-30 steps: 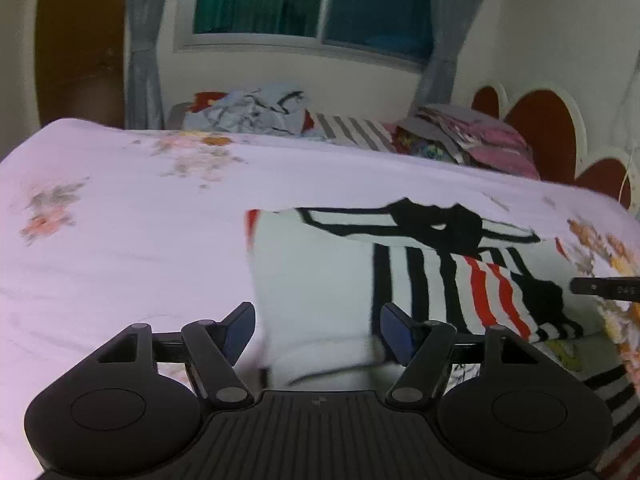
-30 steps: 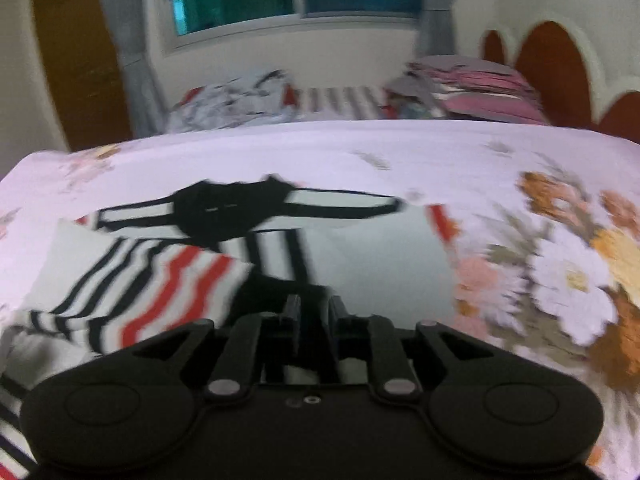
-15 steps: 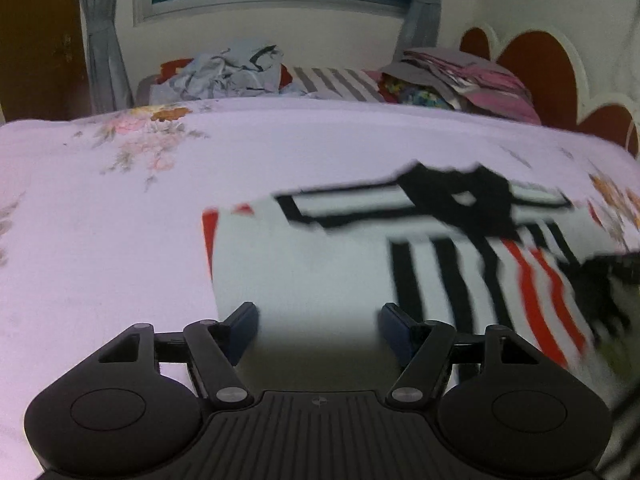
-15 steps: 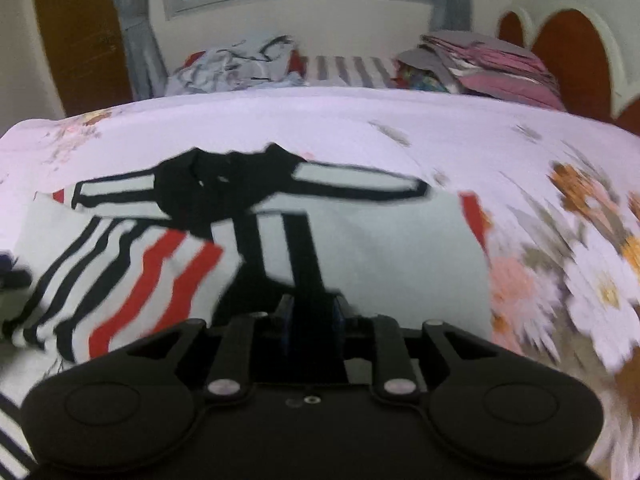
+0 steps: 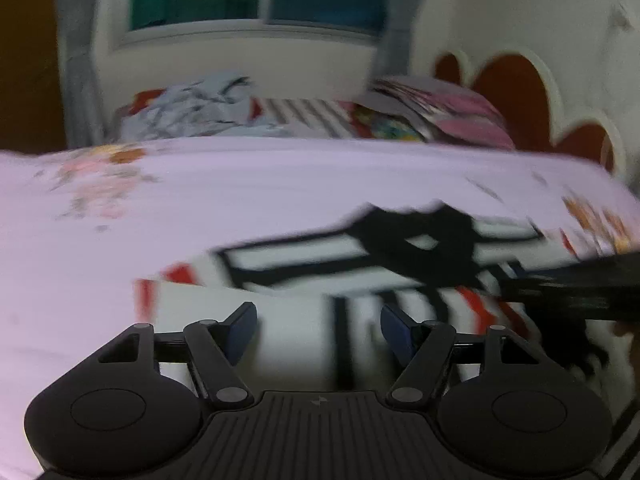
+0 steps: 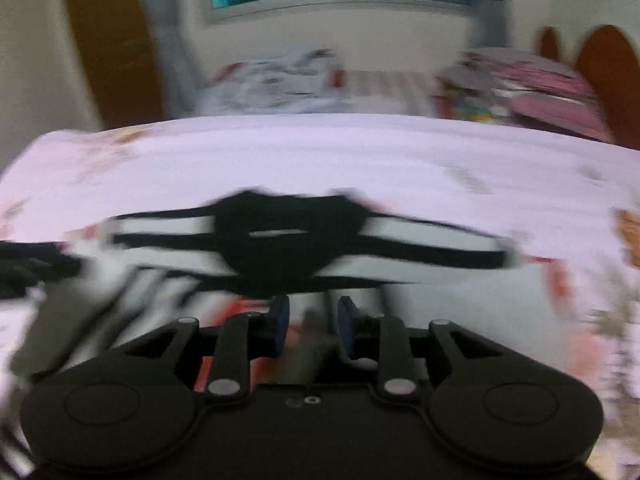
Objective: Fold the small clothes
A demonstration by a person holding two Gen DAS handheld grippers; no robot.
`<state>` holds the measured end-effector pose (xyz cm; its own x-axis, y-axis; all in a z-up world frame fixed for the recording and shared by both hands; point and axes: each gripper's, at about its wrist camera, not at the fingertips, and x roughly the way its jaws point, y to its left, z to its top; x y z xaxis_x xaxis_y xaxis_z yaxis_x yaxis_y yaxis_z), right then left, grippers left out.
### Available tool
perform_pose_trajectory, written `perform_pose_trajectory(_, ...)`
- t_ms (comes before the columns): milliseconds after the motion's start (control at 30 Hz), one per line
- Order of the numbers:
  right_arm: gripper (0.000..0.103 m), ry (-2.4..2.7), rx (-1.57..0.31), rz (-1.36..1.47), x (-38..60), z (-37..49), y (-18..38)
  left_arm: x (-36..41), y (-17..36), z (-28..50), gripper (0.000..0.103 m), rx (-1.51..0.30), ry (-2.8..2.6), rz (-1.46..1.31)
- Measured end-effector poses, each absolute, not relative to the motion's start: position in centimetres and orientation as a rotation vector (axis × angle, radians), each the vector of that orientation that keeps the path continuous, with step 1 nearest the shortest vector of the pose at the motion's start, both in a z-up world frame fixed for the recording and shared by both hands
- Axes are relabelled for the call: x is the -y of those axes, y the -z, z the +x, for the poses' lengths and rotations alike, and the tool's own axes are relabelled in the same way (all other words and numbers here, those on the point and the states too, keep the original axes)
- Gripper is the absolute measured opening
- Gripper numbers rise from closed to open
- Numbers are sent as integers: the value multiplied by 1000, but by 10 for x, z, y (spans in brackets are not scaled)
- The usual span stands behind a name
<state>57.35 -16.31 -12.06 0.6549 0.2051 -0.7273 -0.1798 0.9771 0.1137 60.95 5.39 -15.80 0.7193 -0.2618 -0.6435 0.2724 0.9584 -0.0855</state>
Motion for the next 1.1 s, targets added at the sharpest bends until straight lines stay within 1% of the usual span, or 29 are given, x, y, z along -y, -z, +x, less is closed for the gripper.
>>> perform_pose_trajectory(33, 22, -252, -838, 32, 151, 575, 124, -42, 165, 608, 68, -729, 302, 23)
perform_pose_trajectory(67, 22, -275, -848, 23, 140, 576, 127, -37, 170, 608, 68, -748, 299, 24)
perform_pose_trajectory(100, 18, -266, -858, 2, 133, 578, 132, -34, 176, 609, 68, -766, 271, 32)
perform_pose_trajectory(133, 21, -242, -884, -16, 130, 580, 138, -35, 182, 609, 68, -777, 250, 40)
perform_pose_trajectory(233, 19, -192, -891, -26, 148, 576, 141, -56, 184, 598, 68, -761, 229, 42)
perform_pose_trajectory(267, 17, -129, -882, -58, 158, 572, 138, -67, 183, 592, 68, -753, 209, 54)
perform_pose_trajectory(333, 16, -33, -874, -64, 190, 562, 138, -84, 186, 581, 68, -753, 191, 71)
perform_pose_trajectory(400, 26, -35, -895, -21, 210, 557, 141, -90, 189, 578, 68, -749, 212, 81)
perform_pose_trajectory(500, 28, -39, -889, -58, 205, 551, 131, -84, 171, 579, 68, -750, 205, 38)
perform_pose_trajectory(567, 28, -67, -836, -25, 198, 535, 117, -79, 157, 567, 68, -708, 227, 0)
perform_pose_trajectory(633, 29, -112, -824, -5, 186, 521, 113, -68, 155, 553, 68, -701, 236, -5)
perform_pose_trajectory(700, 26, -167, -829, -37, 168, 510, 117, -56, 159, 543, 68, -702, 233, 14)
perform_pose_trajectory(800, 26, -203, -847, -71, 152, 503, 125, -53, 172, 538, 68, -735, 173, 31)
perform_pose_trajectory(867, 26, -144, -862, -78, 159, 504, 131, -66, 180, 536, 68, -759, 134, 18)
perform_pose_trajectory(967, 24, -12, -883, -36, 195, 502, 134, -84, 185, 532, 68, -770, 113, 16)
perform_pose_trajectory(1033, 24, -14, -902, 11, 213, 500, 134, -87, 183, 530, 68, -773, 123, 21)
perform_pose_trajectory(1100, 25, -23, -899, -1, 216, 501, 130, -83, 185, 532, 68, -778, 119, 37)
